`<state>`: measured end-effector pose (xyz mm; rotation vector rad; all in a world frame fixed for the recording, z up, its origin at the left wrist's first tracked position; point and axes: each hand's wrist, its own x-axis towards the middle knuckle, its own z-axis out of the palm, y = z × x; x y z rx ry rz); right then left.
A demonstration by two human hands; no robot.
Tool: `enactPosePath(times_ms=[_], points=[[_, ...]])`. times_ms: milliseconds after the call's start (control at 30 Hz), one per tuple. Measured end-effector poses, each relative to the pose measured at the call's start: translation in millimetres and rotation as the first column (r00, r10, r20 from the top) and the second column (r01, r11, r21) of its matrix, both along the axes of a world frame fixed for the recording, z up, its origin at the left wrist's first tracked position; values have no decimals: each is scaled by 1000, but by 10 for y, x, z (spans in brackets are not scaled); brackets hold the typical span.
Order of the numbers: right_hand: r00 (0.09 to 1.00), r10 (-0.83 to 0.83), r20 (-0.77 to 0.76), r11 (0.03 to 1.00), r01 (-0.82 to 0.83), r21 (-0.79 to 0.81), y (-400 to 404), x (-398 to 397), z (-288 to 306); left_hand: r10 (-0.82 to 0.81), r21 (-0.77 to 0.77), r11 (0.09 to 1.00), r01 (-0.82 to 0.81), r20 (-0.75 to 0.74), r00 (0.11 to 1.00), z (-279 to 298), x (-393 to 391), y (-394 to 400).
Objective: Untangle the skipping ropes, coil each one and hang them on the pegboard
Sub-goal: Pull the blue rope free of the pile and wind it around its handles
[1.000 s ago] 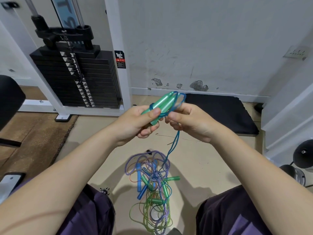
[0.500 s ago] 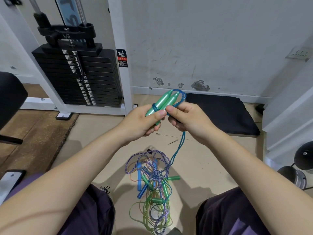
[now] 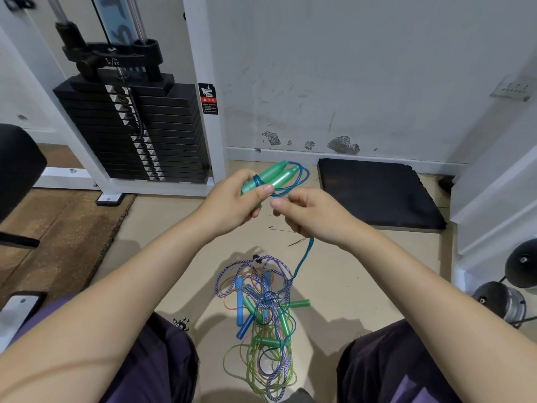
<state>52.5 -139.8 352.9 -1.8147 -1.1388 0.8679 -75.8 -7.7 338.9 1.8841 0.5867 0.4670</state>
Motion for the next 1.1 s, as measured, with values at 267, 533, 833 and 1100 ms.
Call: enactPosePath(times_ms=[267, 533, 833, 1100], points=[[960, -66, 274, 980, 10, 199, -96, 123, 155, -97, -34, 995, 92, -219, 971, 12, -92, 170], [977, -111, 181, 974, 71, 215, -62, 58, 59, -510, -170, 860, 481, -243, 825, 114, -93, -59], [930, -268, 253, 937, 190, 293, 1, 5, 43, -420, -157, 904, 398, -142, 897, 101, -54, -187], [971, -216, 105, 944, 181, 275, 17, 6, 21, -375, -47, 926, 374, -201, 905, 124, -85, -124]])
